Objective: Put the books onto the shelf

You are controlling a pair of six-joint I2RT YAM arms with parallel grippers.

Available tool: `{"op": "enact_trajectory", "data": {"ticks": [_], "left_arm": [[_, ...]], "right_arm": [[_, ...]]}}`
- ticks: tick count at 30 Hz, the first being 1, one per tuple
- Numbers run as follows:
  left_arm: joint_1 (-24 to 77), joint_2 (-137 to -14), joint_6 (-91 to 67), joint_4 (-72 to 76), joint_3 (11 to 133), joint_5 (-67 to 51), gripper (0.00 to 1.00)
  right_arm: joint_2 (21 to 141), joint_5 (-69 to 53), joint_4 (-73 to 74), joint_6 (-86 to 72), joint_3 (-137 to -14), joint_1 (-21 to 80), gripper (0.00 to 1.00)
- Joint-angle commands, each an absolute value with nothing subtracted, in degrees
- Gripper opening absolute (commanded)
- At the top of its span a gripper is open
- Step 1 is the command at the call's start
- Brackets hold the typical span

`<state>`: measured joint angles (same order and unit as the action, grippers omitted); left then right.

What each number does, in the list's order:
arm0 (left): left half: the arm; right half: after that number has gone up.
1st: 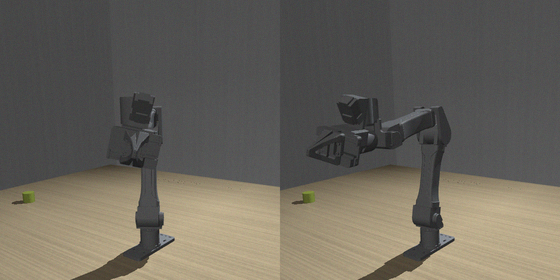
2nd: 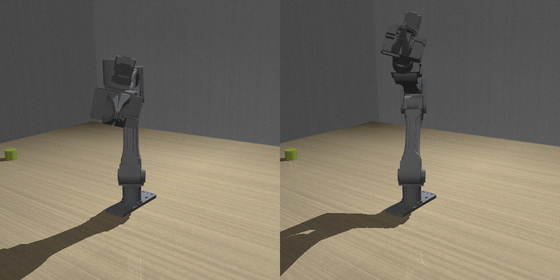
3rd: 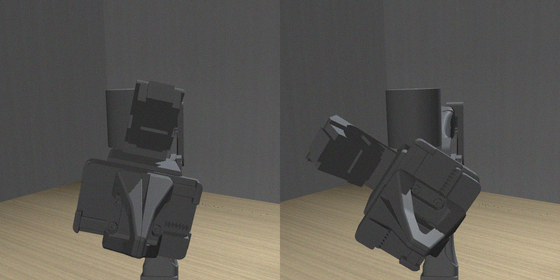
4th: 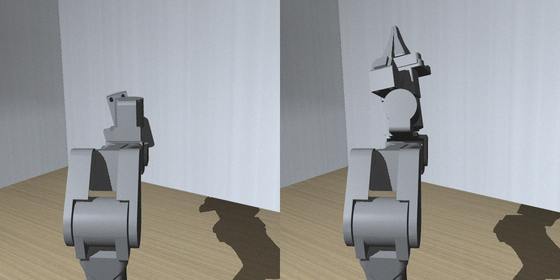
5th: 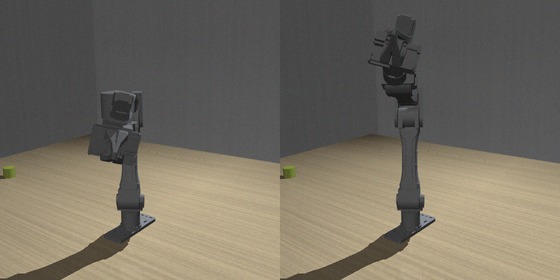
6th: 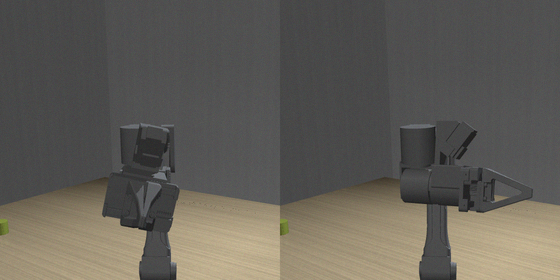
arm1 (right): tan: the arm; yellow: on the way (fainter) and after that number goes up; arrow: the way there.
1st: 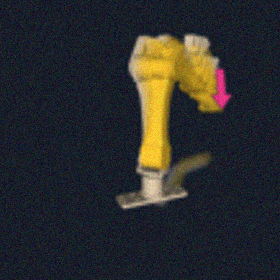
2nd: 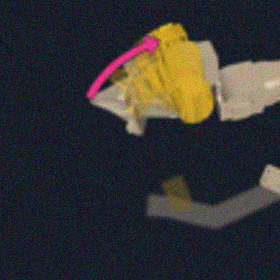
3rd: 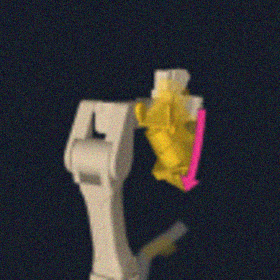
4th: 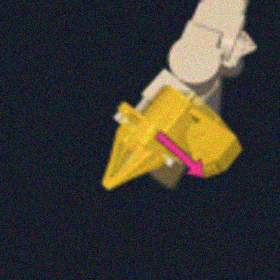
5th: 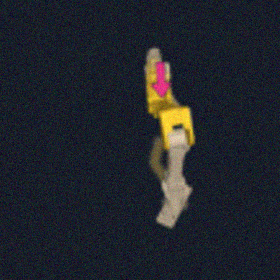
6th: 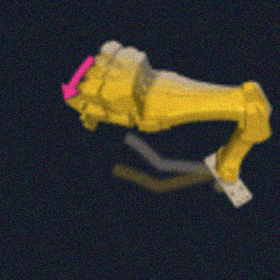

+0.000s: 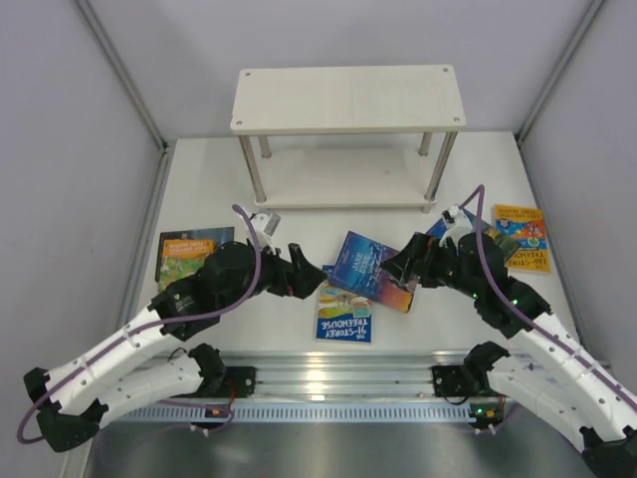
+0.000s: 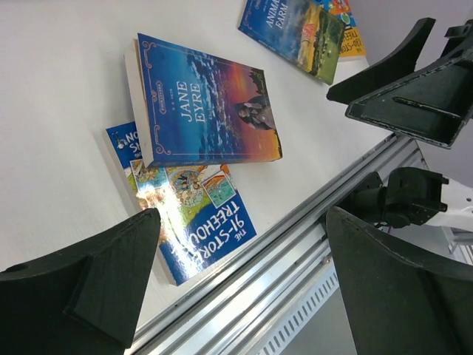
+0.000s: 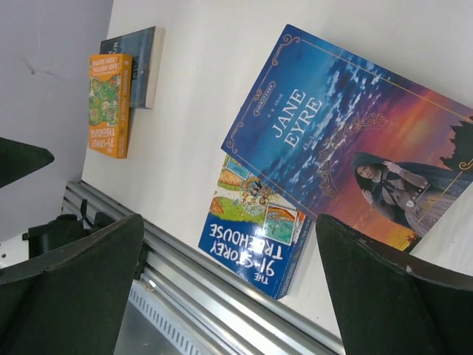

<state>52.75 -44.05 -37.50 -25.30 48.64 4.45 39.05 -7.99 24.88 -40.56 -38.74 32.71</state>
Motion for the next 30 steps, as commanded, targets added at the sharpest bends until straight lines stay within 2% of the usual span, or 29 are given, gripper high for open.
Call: {"op": "enact_trajectory", "data": {"ticks": [1,9,11,15,17,21,26,30], "left_arm": [[52.74,-45.08,-38.58,-25.4,50.71,6.06,0.99],[52.12,-48.69,-41.04,-26.46,49.58,6.78,0.98],[50.19,-50.0,-42.18,-23.48,48.35,3.71,0.98],[44.22,-53.96,-42.8,-18.03,44.05,-10.15,0.96],[40.09,-57.03,-42.63,-16.27,42.55,-12.65,0.93],[34.64,-59.58,-41.84,-7.67,35.97,-18.18,0.93],[34.54,-64.06,-41.22,2.71,32.61,-23.46,0.93],[34.54,-70.12,-40.87,7.02,33.57,-24.61,0.92]], "right_arm": [[37.53,-6.33,23.2,-39.46,-40.08,32.17,1.0],[39.19,-1.76,24.61,-36.75,-37.44,32.08,1.0],[41.39,-2.2,23.21,-35.51,-36.74,32.08,1.0],[43.85,-2.45,19.87,-34.28,-33.58,31.64,0.99],[44.21,-3.95,17.68,-34.45,-31.56,30.77,0.97],[45.08,-4.92,13.28,-35.95,-27.43,29.1,0.86],[45.62,-7.55,8.45,-37.35,-22.25,26.9,0.73],[44.65,-8.96,4.31,-39.11,-18.38,26.37,0.68]]}}
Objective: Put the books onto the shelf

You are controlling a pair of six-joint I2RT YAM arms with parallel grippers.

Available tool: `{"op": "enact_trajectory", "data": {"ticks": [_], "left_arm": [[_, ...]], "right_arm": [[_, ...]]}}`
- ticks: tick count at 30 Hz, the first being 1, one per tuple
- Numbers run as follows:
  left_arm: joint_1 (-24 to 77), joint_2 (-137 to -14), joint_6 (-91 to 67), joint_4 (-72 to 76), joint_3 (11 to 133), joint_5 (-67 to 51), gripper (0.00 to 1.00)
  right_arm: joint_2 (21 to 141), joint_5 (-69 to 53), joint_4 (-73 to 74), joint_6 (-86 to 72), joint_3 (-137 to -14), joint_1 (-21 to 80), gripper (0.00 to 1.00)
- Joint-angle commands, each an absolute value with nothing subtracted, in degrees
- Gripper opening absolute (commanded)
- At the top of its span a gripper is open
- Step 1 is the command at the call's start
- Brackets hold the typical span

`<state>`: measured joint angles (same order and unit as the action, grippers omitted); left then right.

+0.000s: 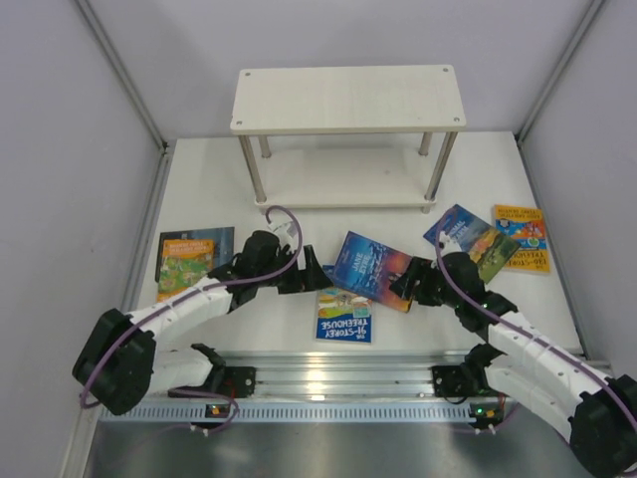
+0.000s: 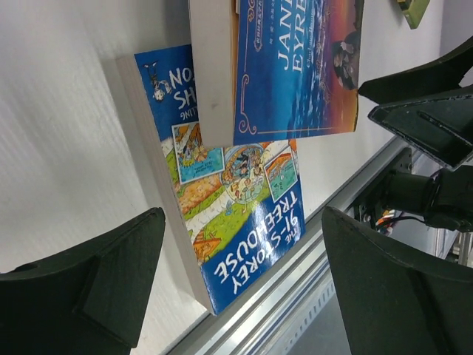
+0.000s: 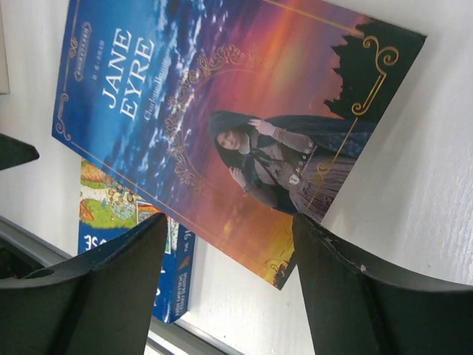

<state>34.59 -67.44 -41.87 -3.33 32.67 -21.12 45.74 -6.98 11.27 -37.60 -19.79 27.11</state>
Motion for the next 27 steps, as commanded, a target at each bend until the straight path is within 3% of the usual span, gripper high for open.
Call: {"op": "enact_trajectory", "data": {"ticks": [1,4,13,27], "left_arm": [[34.63,-71.27,-41.13,7.38,33.84,-24.26,0.91],[34.54,-75.05,-41.83,7.38,35.42,-22.07,0.87],[34.72,-81.03,-47.63,16.87,34.98,-22.15,0.87],[37.79,-86.39,-49.3,18.28,38.23,-21.27,0.82]], "right_arm": [[44.65,-8.88,3.61,-39.72,-17.33,26.37,0.67],[44.12,-9.66,0.72,-40.51,-14.51,26.28,0.64],[43.06,-9.23,-2.37,-42.36,-10.46,26.28,0.62],[44.39,-10.63,-5.62,-44.21,-7.47,26.28,0.57]]}}
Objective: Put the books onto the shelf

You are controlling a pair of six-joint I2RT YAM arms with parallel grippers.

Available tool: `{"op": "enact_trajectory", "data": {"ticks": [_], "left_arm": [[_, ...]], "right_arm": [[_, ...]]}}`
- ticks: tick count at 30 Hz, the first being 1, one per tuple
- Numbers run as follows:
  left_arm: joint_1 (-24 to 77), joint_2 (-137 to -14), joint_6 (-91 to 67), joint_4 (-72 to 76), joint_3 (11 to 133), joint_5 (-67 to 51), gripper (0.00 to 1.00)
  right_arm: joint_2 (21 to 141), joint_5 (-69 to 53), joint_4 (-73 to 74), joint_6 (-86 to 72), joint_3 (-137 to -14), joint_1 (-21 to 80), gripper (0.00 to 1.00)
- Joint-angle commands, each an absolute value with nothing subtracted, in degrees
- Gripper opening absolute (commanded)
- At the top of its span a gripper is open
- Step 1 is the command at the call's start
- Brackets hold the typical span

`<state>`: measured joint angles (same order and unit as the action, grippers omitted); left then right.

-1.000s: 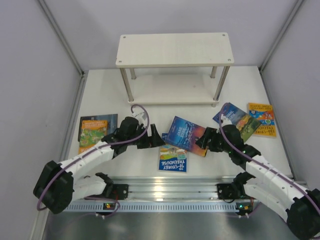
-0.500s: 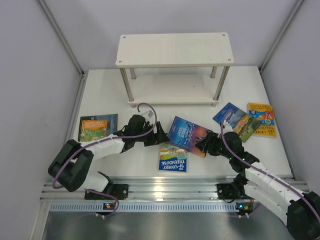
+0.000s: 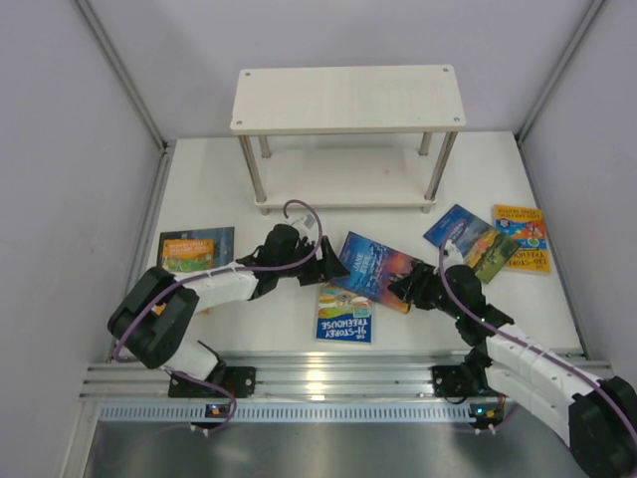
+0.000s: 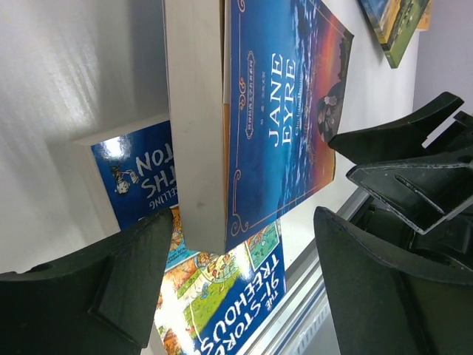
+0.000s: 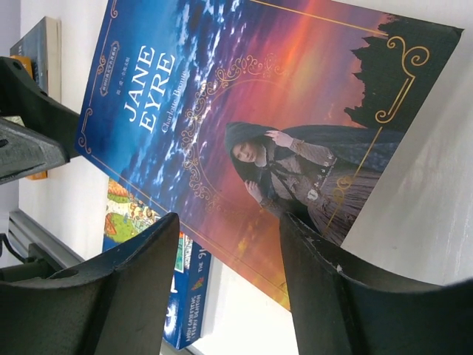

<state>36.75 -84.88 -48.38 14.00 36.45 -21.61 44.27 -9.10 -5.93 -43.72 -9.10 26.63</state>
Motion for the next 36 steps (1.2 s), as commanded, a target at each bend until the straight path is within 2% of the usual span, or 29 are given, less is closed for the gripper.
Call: {"op": "enact_trajectory", "data": {"ticks": [1,7,11,14,15,16,18,19,20,26,29,32,36], "left_arm": [[37.97,-86.92,-49.65,19.06,38.15,-21.1,0.81],[39.29,-90.17,-52.91,21.26,37.44,-19.6,0.79],[39.81,-92.36,-55.45,27.31,36.74,-20.21,0.7],[39.73,-93.86,-56.86,28.91,37.26,-21.79,0.5],[39.73,-94.13,-56.95,29.0,37.53,-22.14,0.36],[39.73,-94.04,-57.04,29.09,37.7,-22.58,0.3],[39.64,-93.26,-56.26,28.92,38.14,-23.47,0.17],[39.64,-92.73,-55.82,28.57,38.67,-23.81,0.04],[39.46,-91.59,-55.2,28.04,38.93,-24.6,0.0],[37.8,-81.86,-49.15,28.74,38.23,-31.54,0.0],[35.87,-76.4,-47.82,26.11,38.41,-37.34,0.0],[33.76,-71.74,-45.8,21.91,38.85,-43.41,0.0],[31.82,-65.84,-41.85,15.32,38.94,-47.02,0.0]], "right_arm": [[44.3,-10.55,-5.71,-44.38,-7.38,26.19,0.57],[42.98,-12.13,-5.98,-45.53,-7.12,26.28,0.56],[42.71,-12.56,-5.89,-45.44,-7.29,26.28,0.57],[43.06,-13.79,-5.54,-45.18,-8.43,26.19,0.59],[43.07,-14.15,-5.02,-44.74,-9.13,26.19,0.6],[43.15,-14.67,-3.36,-43.26,-10.18,26.19,0.61],[43.59,-15.55,1.63,-41.49,-14.91,26.1,0.66],[43.77,-17.21,2.97,-39.31,-16.94,26.02,0.68],[44.2,-18.27,4.29,-38.07,-19.14,25.84,0.73],[51.04,-24.95,16.59,-25.15,-43.36,25.49,0.91],[55.53,-28.56,23.8,-18.03,-50.78,25.49,0.98],[58.52,-33.03,26.72,-12.58,-57.64,24.96,1.0],[62.66,-40.33,28.03,-8.36,-60.81,24.43,1.0]]}}
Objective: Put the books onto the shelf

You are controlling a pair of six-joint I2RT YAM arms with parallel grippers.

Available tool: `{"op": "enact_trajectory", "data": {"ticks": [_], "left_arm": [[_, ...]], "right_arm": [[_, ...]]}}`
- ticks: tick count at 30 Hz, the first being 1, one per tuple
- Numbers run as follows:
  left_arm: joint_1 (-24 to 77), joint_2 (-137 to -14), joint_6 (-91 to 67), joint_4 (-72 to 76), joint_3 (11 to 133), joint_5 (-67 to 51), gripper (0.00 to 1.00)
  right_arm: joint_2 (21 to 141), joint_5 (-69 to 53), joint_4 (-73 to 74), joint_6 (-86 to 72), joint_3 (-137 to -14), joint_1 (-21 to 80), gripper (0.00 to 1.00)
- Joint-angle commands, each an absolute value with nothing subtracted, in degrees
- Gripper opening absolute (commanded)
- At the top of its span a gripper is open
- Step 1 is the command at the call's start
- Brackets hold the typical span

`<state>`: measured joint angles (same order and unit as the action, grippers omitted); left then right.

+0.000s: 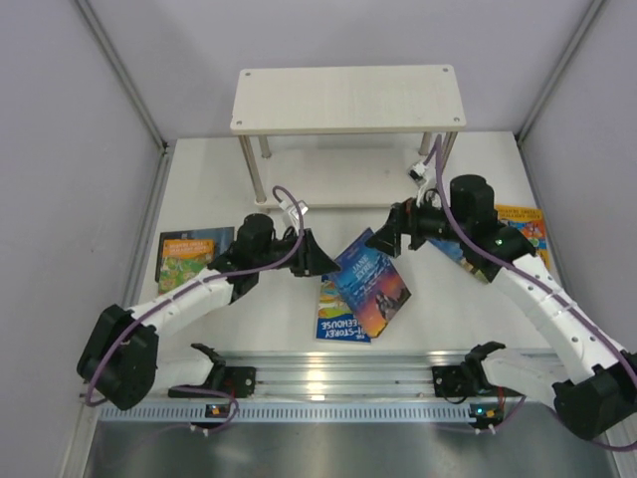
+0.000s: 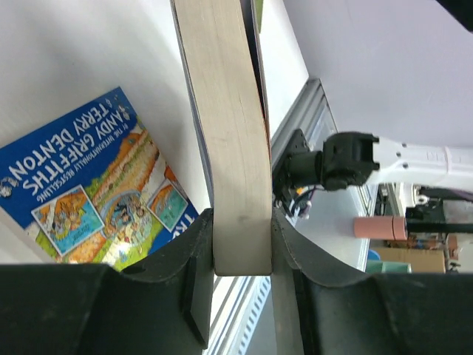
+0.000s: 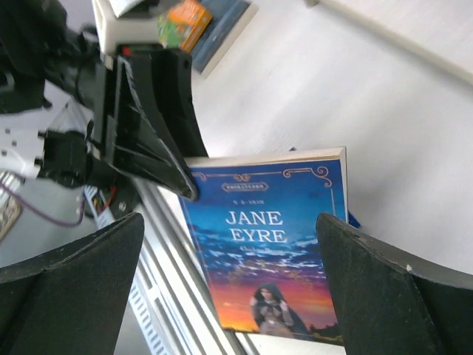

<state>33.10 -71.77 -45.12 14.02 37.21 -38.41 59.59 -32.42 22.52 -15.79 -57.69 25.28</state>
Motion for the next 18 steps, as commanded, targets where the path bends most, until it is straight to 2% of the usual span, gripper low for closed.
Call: {"op": "enact_trajectory", "data": {"ticks": [1,7,18], "left_arm": [[31.73,-64.79,-41.4,14.42,38.85,-47.98,0.0],[30.85,-58.37,-38.32,8.97,38.67,-48.34,0.0],[29.36,-56.51,-36.48,6.87,39.72,-52.38,0.0]], "right_arm": [[63.62,-43.91,28.21,-6.7,-60.99,24.52,1.0],[68.2,-53.52,27.16,-3.34,-56.08,24.43,0.97],[68.11,-53.09,20.66,-5.53,-49.57,24.35,1.0]]}}
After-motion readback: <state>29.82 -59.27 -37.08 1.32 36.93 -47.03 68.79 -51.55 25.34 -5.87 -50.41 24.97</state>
